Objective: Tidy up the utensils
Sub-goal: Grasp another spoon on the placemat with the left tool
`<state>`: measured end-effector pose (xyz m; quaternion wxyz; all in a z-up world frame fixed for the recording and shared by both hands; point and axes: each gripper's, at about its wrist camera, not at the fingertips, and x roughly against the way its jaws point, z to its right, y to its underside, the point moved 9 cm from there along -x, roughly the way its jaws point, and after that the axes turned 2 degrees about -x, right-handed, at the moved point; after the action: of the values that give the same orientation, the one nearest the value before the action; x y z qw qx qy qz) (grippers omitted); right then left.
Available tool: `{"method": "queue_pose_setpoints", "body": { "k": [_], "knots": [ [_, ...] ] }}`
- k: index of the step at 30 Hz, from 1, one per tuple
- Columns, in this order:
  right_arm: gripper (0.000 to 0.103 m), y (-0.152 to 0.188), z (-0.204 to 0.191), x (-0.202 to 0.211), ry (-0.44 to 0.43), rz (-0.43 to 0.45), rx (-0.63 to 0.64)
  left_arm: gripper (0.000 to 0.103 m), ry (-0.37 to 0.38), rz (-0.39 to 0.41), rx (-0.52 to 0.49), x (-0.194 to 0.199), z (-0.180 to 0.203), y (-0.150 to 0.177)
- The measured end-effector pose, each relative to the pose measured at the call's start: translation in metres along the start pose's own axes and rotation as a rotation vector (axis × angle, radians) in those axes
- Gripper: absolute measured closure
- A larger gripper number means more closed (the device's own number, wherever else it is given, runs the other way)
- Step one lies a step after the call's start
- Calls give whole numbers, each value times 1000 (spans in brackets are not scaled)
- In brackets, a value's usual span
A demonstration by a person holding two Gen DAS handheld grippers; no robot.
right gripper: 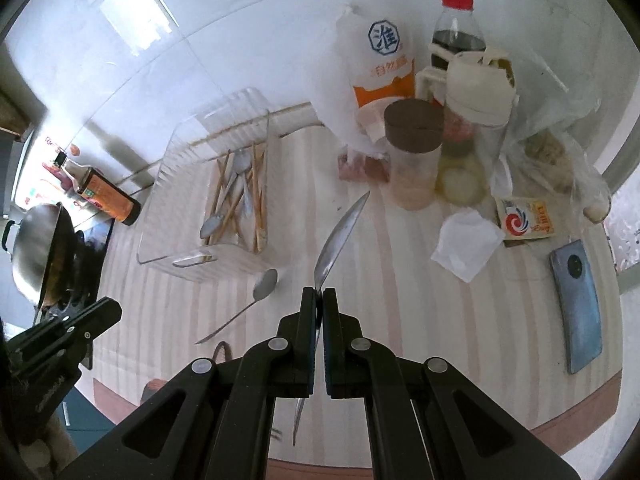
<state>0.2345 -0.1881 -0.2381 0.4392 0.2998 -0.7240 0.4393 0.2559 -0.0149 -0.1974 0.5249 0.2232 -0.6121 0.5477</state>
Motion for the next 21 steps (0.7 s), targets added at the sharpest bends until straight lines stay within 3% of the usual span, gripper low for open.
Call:
{"method": "queue_pose_setpoints", "body": {
  "k": [1,3,4,8,11,16,18,21],
  "knots": [
    [100,3,0,-3,-5,-12,-6,98,19,-31,16,-8,-4,4],
    [100,12,4,-14,-10,-42,-27,79,41,-95,13,-28,-7,14],
    [100,16,7,-18,-10,-56,-35,75,47,-120,-11,-37,-5,18],
    [100,33,24,-38,5,-112,-67,72,70,-200,-168,-73,27,35],
    [100,45,44,-49,27,-144,-101,65,49,-239,-347,-100,55,41],
    [100,64,87,-59,77,-185,-180,63,-16,-310,-615,-141,86,51],
    [100,70,104,-59,95,-191,-214,62,-39,-339,-674,-152,90,56],
    [100,78,125,-58,114,-196,-266,63,-44,-315,-698,-152,96,50]
  ]
}}
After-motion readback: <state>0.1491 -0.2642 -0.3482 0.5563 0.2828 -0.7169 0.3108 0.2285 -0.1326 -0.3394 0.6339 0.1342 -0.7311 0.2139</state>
